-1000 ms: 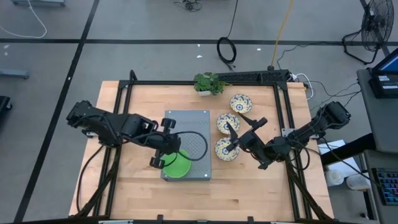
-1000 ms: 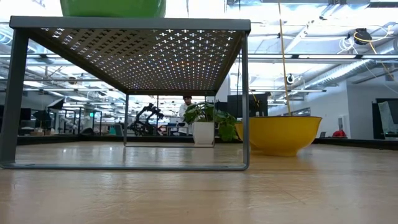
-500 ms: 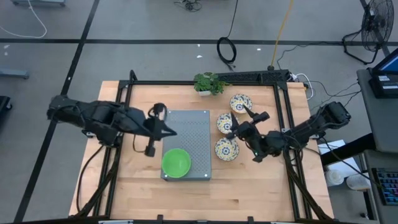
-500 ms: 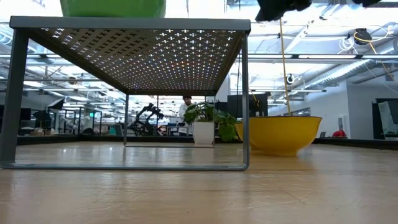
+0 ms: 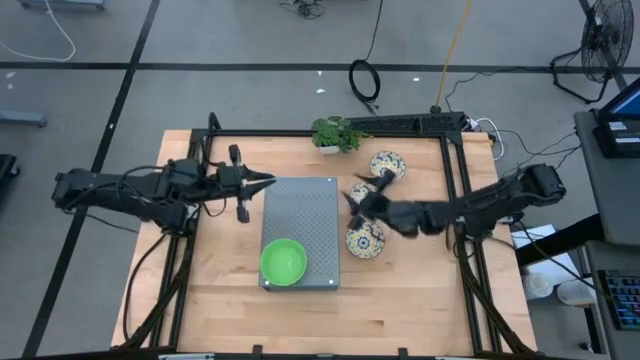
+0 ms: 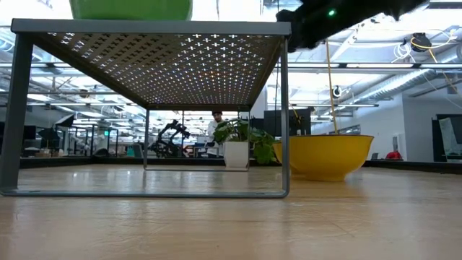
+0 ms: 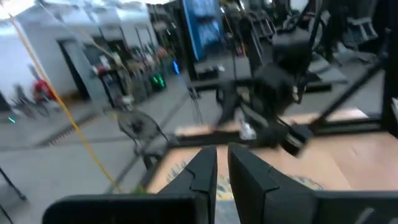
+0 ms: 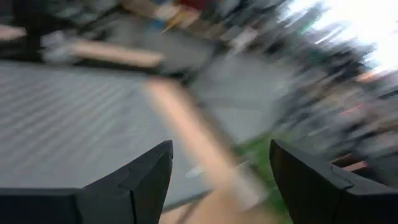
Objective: Pick & Place Mini bowls
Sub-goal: Put the top white patterned bowl on the shelf
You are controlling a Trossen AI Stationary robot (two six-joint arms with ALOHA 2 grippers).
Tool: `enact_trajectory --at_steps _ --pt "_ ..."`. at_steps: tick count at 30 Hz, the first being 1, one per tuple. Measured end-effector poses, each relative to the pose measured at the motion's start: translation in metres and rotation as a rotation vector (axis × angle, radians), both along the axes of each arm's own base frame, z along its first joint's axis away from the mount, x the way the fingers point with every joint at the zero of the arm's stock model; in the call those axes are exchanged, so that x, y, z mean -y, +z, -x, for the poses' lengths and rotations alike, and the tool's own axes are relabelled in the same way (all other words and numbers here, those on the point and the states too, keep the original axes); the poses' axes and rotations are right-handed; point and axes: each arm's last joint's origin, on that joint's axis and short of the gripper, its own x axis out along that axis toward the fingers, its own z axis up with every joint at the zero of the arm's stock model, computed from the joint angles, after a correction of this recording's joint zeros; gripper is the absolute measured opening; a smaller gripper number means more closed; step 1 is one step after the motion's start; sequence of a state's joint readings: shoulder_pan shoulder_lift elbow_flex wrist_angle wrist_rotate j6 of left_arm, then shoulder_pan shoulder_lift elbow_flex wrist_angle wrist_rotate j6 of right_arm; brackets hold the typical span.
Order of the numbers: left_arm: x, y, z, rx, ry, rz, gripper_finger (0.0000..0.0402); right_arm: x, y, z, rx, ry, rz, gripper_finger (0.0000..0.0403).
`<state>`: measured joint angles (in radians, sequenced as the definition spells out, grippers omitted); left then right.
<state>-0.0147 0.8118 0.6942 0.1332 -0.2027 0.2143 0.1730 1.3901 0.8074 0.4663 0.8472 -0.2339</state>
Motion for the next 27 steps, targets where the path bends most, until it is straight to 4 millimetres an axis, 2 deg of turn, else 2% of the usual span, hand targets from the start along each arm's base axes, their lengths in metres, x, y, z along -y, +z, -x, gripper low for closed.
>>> enact_trajectory --at_steps 2,5,8,11,16,23,27 --pt "-0.002 -0.005 0.002 0.017 0.010 -0.021 0.0046 0.017 0.004 -0.004 -0.070 0.066 -0.155 0.0253" --pt "-0.003 -0.011 0.001 0.019 0.020 -0.035 0.0047 0.047 0.022 -0.005 -0.209 0.012 -0.274 0.0253" --pt "-0.004 -0.018 -0.001 -0.007 0.023 -0.022 0.0047 0.080 0.042 0.007 -0.393 -0.085 -0.395 0.0253" --pt "-0.004 -0.028 -0.003 -0.082 0.022 -0.013 0.0047 0.105 0.047 0.025 -0.560 -0.125 -0.540 0.0253" --pt "-0.005 -0.030 -0.002 -0.098 0.066 -0.024 0.0047 0.126 0.031 0.046 -0.693 -0.194 -0.658 0.0253" --pt "-0.005 -0.029 -0.002 -0.087 0.069 -0.012 0.0047 0.125 -0.019 0.059 -0.856 -0.146 -0.615 0.0253" --pt "-0.005 -0.028 -0.002 -0.084 0.069 -0.001 0.0047 0.125 -0.044 0.065 -0.854 -0.153 -0.609 0.0253"
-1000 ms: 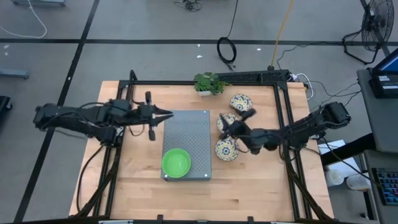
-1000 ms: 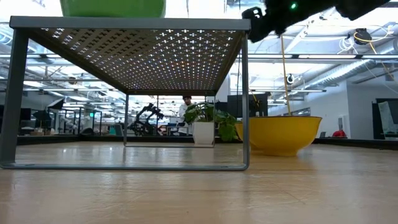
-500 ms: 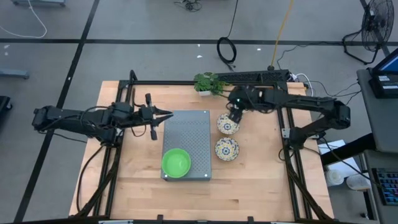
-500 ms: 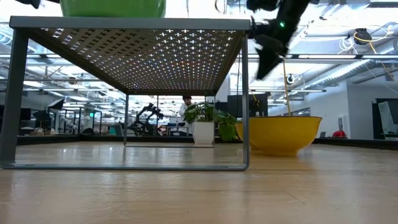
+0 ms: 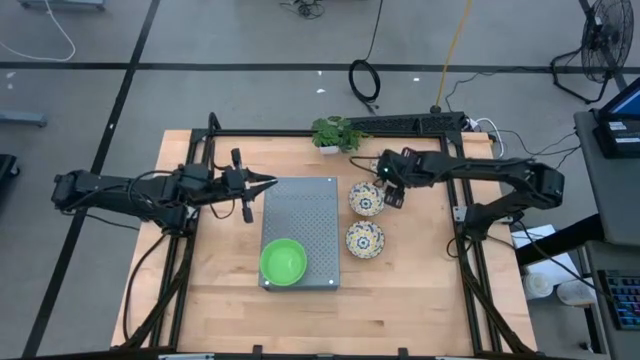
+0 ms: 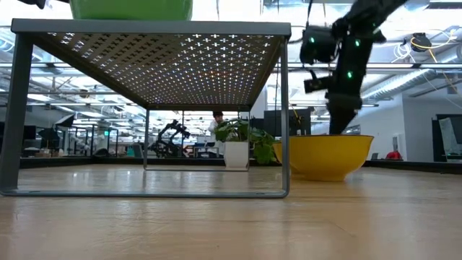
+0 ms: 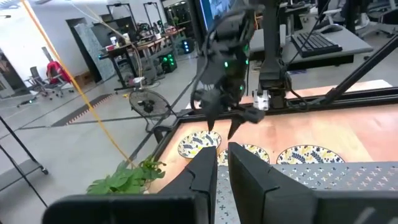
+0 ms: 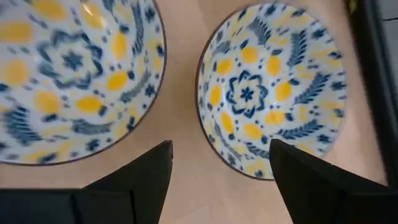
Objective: Pick & Place Mini bowls
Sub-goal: Put the top white patterned bowl on the shelf
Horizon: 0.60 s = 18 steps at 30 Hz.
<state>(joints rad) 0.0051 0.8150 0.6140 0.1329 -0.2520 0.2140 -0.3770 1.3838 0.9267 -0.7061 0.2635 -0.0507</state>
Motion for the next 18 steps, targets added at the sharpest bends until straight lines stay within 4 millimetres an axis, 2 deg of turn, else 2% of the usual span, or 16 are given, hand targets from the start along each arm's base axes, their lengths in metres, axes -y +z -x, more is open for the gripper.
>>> enact_trajectory --at_steps 3,7,14,18 --pt "0.000 0.000 0.000 0.003 0.001 0.005 0.0047 0.001 -0.018 0.007 -0.021 0.011 0.021 0.0253" --pt "0.000 0.000 0.000 0.003 0.003 0.005 0.0047 0.005 -0.031 0.012 -0.003 0.014 0.052 0.0253" --pt "0.000 0.000 0.000 0.004 0.003 0.006 0.0047 0.010 -0.034 0.011 0.035 0.024 0.075 0.0248" --pt "0.000 0.000 0.000 0.005 0.004 0.013 0.0047 0.012 -0.032 0.009 0.059 0.025 0.086 0.0212"
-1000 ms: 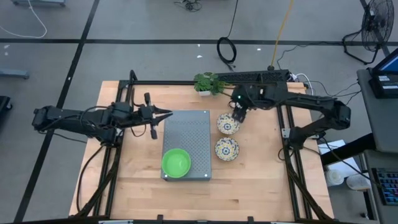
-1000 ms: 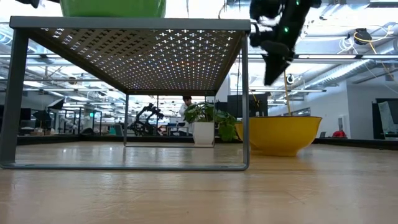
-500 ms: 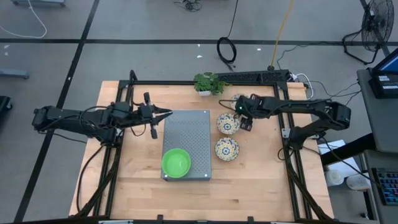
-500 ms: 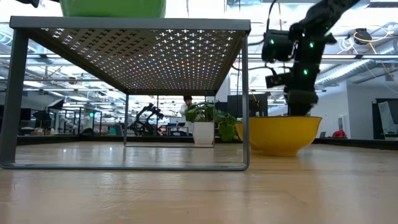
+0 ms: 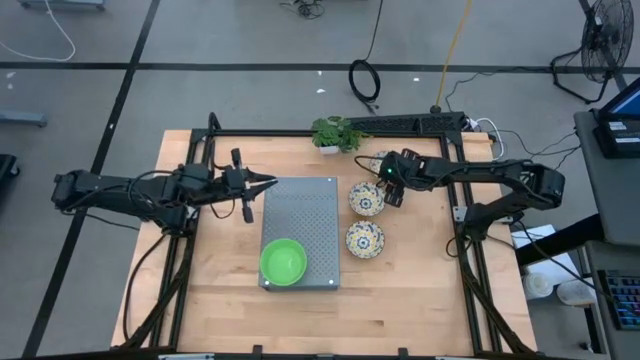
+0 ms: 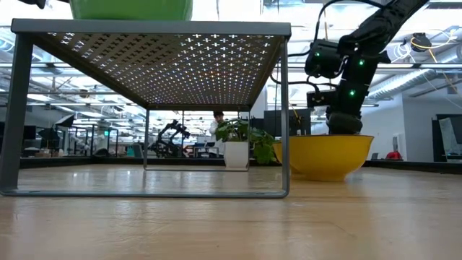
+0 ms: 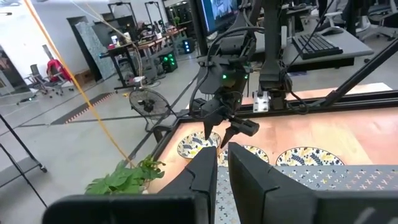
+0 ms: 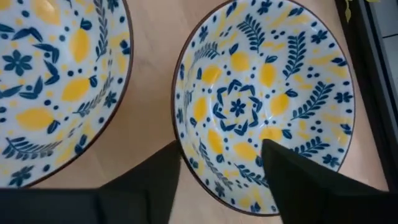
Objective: Pick & Place Mini bowls
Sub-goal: Put the top white patterned bowl on the shelf
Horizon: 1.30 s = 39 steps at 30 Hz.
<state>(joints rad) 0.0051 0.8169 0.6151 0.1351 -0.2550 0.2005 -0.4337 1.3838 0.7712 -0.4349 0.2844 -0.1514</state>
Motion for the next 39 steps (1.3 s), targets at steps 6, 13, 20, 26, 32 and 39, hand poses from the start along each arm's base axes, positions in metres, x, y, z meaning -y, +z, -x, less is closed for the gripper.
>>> enact_trajectory --at_steps 6,13,20,26,32,39 --pt "0.000 0.000 0.000 -0.003 0.000 0.000 0.0047 0.000 0.000 0.000 0.000 0.010 0.002 0.0125" --pt "0.000 0.000 0.000 -0.004 0.000 0.000 0.0047 0.000 0.001 -0.001 0.012 0.014 0.005 0.0052" --pt "0.000 0.000 0.000 -0.004 0.000 0.000 0.0047 0.000 -0.001 -0.002 0.036 0.053 -0.040 0.0006" --pt "0.000 -0.001 0.000 -0.006 0.000 0.000 0.0047 -0.002 -0.007 0.002 0.024 0.058 -0.041 0.0004" --pt "0.000 -0.001 0.000 -0.007 0.000 -0.001 0.0047 -0.004 -0.005 -0.001 0.043 0.076 0.001 0.0002" --pt "0.000 -0.001 0.000 -0.013 0.000 -0.001 0.0047 -0.012 0.012 -0.003 0.128 0.115 0.076 0.0000"
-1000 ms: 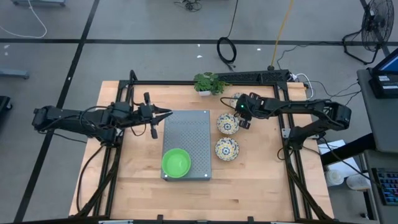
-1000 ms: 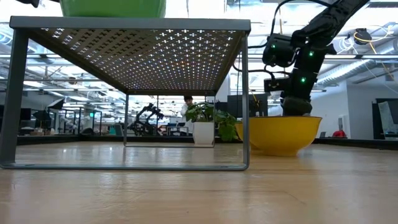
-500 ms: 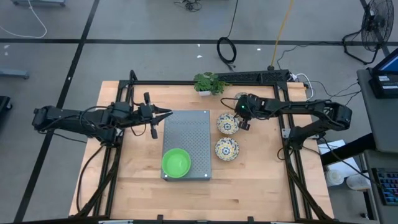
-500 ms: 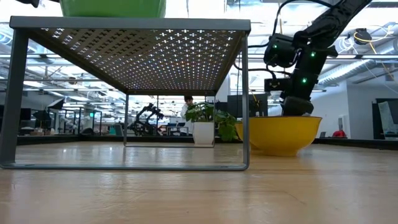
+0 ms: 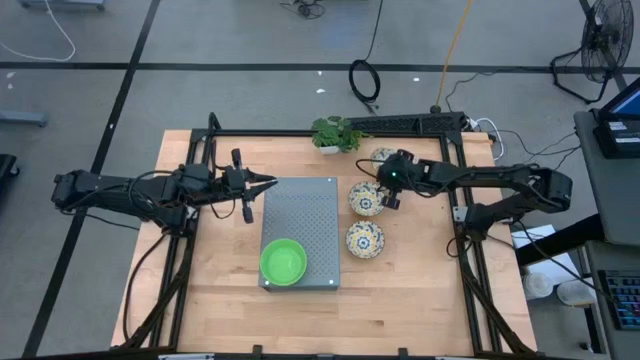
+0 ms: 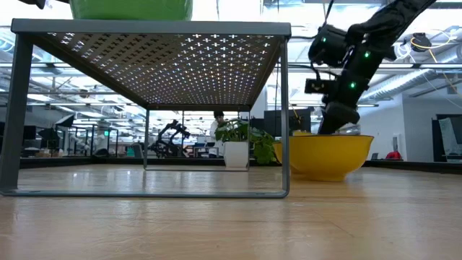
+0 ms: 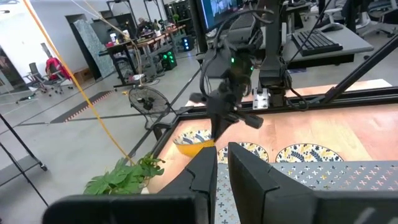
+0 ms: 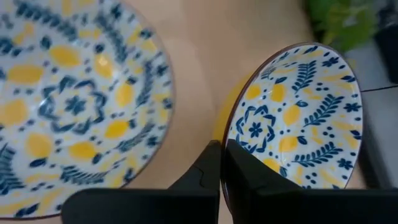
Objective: Pick & Place Mini bowls
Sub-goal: Put the top white patterned bowl on the shelf
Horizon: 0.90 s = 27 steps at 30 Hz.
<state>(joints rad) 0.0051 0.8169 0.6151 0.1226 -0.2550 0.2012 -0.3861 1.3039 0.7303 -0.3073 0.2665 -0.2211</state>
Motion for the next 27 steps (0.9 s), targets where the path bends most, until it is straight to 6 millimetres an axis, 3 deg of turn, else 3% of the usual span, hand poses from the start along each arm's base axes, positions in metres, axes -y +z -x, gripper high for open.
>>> enact_trajectory --at_steps 8,14,21,27 --pt "0.000 0.000 0.000 0.001 0.000 0.004 0.0047 -0.012 0.028 0.004 0.153 0.013 0.055 0.0000" --pt "0.000 0.000 0.000 0.001 0.001 0.004 0.0047 -0.032 0.060 -0.003 0.341 0.089 0.089 0.0000" --pt "0.000 0.000 0.000 0.002 0.009 0.003 0.0047 -0.065 0.125 -0.038 0.483 0.277 0.131 0.0000" --pt "0.000 0.000 0.000 0.004 0.011 0.004 0.0047 -0.099 0.181 -0.085 0.485 0.454 0.184 0.0000"
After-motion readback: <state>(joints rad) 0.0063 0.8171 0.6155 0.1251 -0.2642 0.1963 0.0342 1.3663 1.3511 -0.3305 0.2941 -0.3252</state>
